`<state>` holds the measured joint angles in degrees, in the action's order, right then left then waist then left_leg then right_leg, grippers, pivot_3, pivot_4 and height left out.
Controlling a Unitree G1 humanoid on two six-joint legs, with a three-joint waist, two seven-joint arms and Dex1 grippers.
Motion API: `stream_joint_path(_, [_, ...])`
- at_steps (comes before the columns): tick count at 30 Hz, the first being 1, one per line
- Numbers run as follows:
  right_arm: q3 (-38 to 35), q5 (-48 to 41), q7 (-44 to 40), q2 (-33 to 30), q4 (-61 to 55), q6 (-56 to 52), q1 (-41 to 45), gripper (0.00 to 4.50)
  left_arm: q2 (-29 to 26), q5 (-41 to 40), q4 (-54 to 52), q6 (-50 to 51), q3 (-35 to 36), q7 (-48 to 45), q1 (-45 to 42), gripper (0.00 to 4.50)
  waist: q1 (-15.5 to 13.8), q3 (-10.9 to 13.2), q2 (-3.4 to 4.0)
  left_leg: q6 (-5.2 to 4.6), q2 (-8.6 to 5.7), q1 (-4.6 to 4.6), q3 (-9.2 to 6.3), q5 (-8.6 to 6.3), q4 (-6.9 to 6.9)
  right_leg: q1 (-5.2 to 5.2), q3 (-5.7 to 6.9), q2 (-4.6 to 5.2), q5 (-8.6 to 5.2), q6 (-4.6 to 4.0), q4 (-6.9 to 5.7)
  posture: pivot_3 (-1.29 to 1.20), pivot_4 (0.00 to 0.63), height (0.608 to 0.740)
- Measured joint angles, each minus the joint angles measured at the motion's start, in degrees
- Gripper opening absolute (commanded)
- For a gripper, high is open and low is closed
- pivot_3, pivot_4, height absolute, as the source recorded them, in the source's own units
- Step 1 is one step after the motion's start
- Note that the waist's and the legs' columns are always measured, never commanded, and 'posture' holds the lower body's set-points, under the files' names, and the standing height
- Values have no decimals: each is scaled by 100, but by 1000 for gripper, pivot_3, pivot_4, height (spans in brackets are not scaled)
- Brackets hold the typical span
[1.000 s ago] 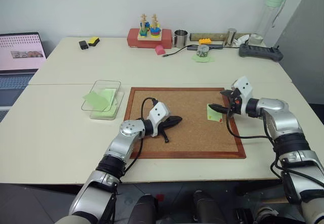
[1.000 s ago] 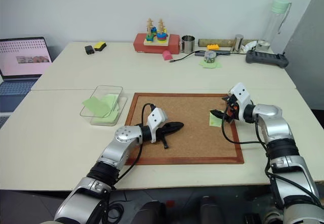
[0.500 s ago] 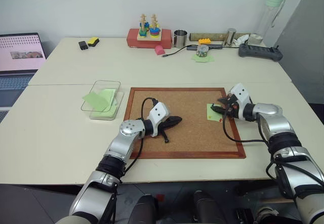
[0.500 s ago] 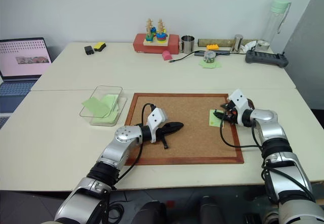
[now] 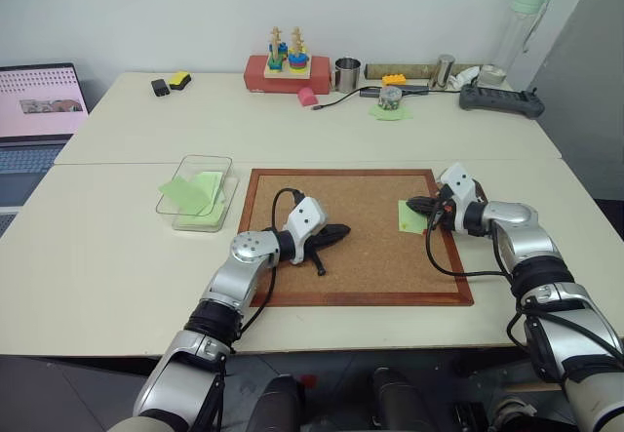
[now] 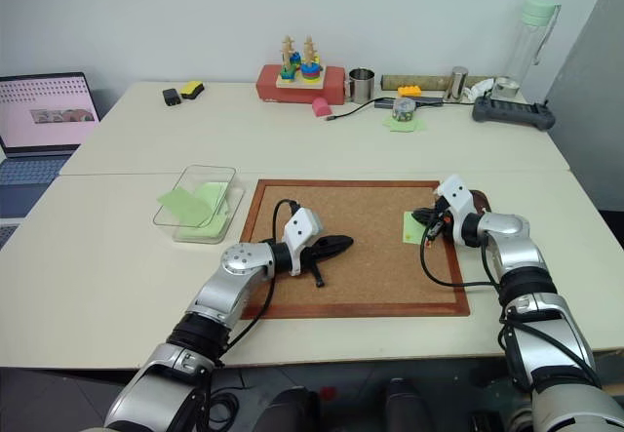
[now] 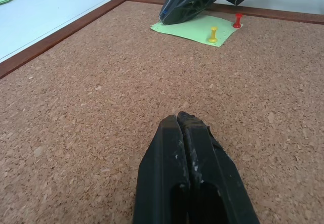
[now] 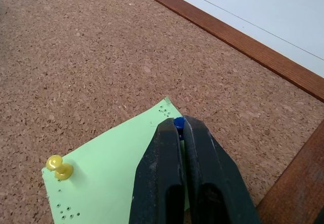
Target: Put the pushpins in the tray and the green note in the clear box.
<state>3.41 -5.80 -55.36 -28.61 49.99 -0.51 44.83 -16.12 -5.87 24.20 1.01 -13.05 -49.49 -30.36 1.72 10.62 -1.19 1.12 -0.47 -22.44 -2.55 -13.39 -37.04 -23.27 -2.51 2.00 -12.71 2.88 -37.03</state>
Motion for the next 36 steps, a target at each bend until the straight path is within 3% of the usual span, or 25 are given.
stream_joint_path(19, [-867, -1003, -188, -65, -1088, -1657, -5, 24, -25, 189, 66, 33, -12, 51, -3, 0, 10, -15, 23, -1, -1, 20, 4, 1, 1, 11, -2, -6, 0, 0, -6, 0, 150, 740])
stream_joint_path(26, [-910, -496, 740, -722, -1072, -1614, -51, 24, -20, 199, 68, 33, -23, 42, -8, 0, 9, -17, 26, -1, -1, 20, 9, 0, 4, 10, -5, -7, -3, 4, -2, 0, 150, 740])
stream_joint_path(33, [-884, -221, 1161, -804, -759, -1781, -202, 24, -34, 216, 111, 0, -20, 27, -11, 0, 11, -23, 35, -1, 0, 25, 18, 1, 3, 11, -14, -12, -8, 12, -3, 0, 150, 740])
stream_joint_path(36, [-879, -199, 1191, -803, -730, -1809, -205, 545, -33, 222, 124, -11, -22, 16, -18, 0, 11, -23, 35, -1, 0, 25, 18, 1, 3, 11, -15, -13, -9, 15, -3, 0, 150, 740])
